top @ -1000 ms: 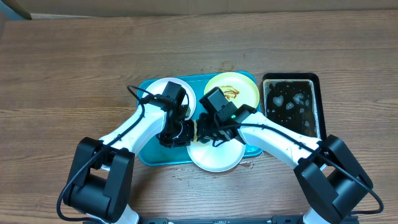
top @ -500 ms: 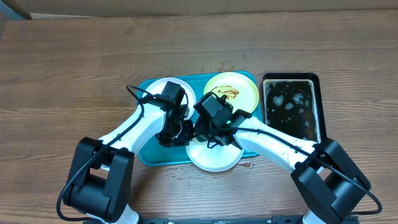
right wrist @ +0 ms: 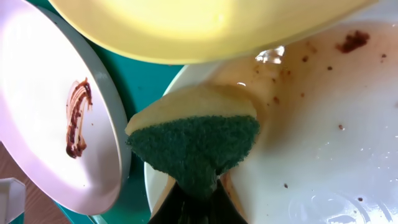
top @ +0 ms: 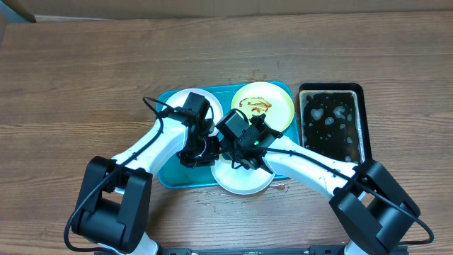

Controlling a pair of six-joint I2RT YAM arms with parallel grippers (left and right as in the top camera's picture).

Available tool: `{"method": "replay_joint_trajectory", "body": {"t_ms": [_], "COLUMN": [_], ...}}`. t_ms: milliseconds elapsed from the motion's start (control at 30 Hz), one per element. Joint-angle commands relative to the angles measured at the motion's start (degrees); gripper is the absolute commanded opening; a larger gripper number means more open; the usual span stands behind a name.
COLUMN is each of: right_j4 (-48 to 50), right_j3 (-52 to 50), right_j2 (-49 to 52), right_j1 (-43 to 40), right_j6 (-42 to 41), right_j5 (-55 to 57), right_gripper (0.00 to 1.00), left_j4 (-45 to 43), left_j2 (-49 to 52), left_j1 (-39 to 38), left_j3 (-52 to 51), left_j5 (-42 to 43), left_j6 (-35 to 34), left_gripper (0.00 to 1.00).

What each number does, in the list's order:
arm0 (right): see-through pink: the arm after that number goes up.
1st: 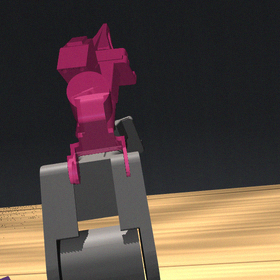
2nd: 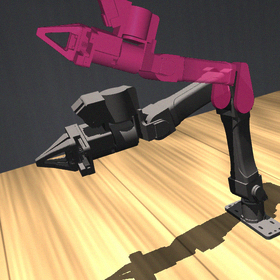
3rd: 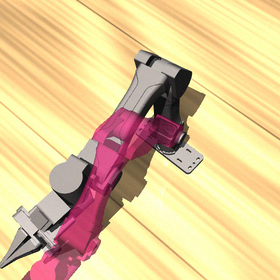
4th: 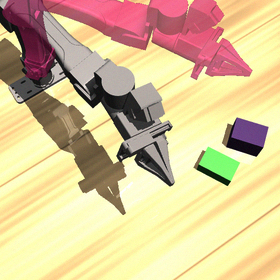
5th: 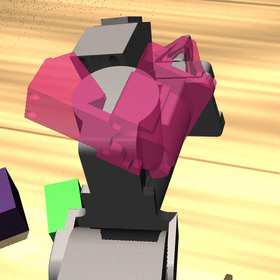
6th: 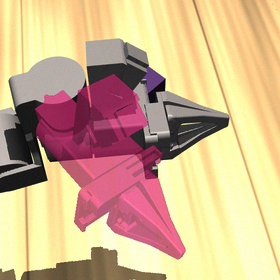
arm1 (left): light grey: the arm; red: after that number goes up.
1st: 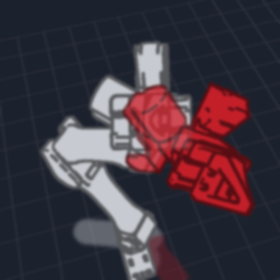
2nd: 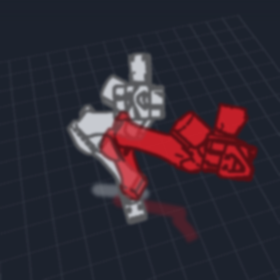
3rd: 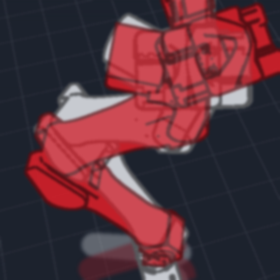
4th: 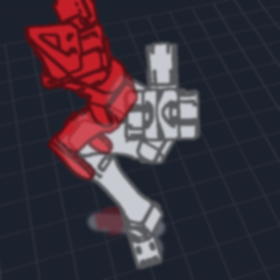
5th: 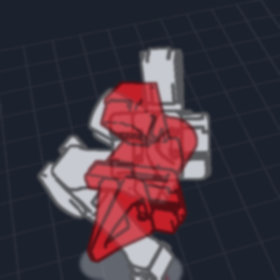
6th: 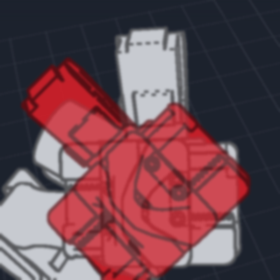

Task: Clean dirty plates on tray and stack at the side
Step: 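Wipe the plate's remaining sauce with the sponge in right gripper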

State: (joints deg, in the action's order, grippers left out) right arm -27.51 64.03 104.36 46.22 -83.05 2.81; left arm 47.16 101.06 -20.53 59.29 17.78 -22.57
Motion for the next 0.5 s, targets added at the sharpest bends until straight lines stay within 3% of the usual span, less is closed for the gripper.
{"method": "replay_joint_trajectory", "body": {"t_ms": [0, 467], "right_j4": [1.5, 3.1], "right_j3": [-0.3, -0.3], "right_j2": [-0.7, -0.2], "right_j1": [0.7, 0.7], "right_j6": [2.1, 2.1], "right_j5": [-0.3, 1.5], "right_gripper": [0.07, 0.04], "left_j4": [0.2, 0.2], "left_j2": [0.5, 0.5], "left_j1": [-0.5, -0.5], "left_j3": [0.5, 0.5], "left_j5": [0.9, 0.9], "left_j6": [-0.8, -0.8], "left_gripper": [0.04, 0.04]}}
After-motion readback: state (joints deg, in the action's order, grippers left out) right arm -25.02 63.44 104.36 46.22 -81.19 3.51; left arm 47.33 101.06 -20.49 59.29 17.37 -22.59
